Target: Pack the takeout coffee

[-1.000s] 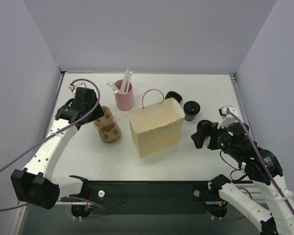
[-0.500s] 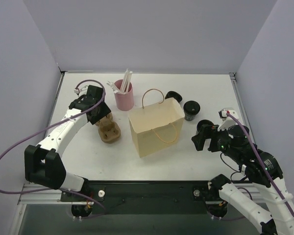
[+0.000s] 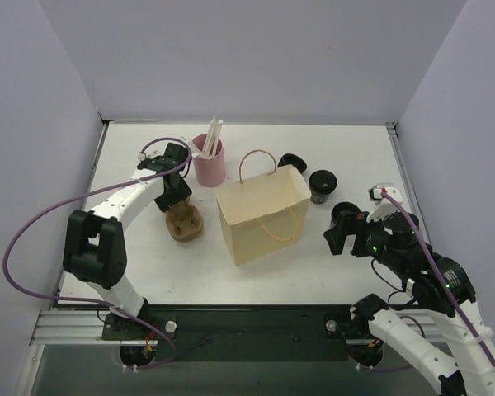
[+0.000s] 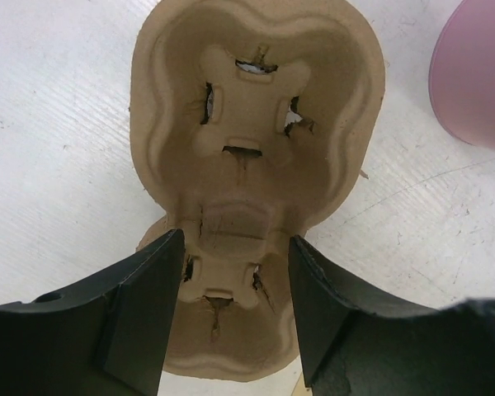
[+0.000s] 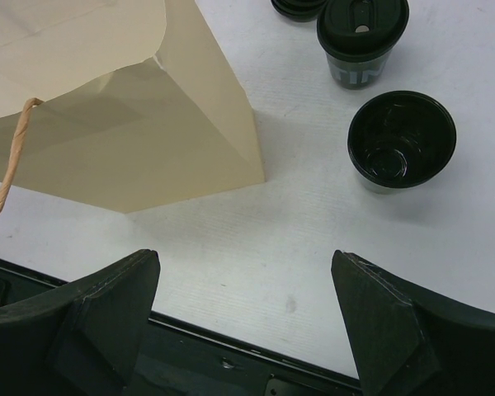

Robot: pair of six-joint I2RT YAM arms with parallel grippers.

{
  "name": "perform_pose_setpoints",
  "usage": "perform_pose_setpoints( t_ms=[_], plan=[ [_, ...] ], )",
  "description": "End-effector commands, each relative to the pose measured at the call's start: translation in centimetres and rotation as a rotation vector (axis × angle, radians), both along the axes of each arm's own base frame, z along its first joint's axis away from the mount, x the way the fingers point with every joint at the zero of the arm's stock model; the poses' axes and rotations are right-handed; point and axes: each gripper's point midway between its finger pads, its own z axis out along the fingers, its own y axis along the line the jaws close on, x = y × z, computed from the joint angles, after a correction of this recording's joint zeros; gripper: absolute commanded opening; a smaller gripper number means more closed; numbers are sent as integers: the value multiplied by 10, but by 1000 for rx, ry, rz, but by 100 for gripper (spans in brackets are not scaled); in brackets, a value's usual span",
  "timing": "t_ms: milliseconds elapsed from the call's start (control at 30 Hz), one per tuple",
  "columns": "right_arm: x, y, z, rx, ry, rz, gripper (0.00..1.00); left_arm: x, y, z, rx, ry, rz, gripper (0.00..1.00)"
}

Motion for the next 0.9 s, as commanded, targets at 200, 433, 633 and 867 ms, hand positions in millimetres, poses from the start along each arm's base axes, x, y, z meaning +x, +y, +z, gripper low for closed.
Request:
perform_pose_setpoints(
  t_ms=[200, 433, 633, 867],
  plan=[
    [-1, -10, 5, -20, -43, -28, 89, 8, -3, 6, 51, 8, 13, 62],
    [-1, -13, 6, -27, -54, -36, 89, 6, -3, 0, 51, 23, 19, 61],
    [-1, -13, 8, -26, -59, -35, 89, 8, -4, -3, 54, 28, 20, 61],
    [-1, -14, 8, -30, -60, -34, 89, 9, -4, -7, 69, 37, 10, 52]
  ],
)
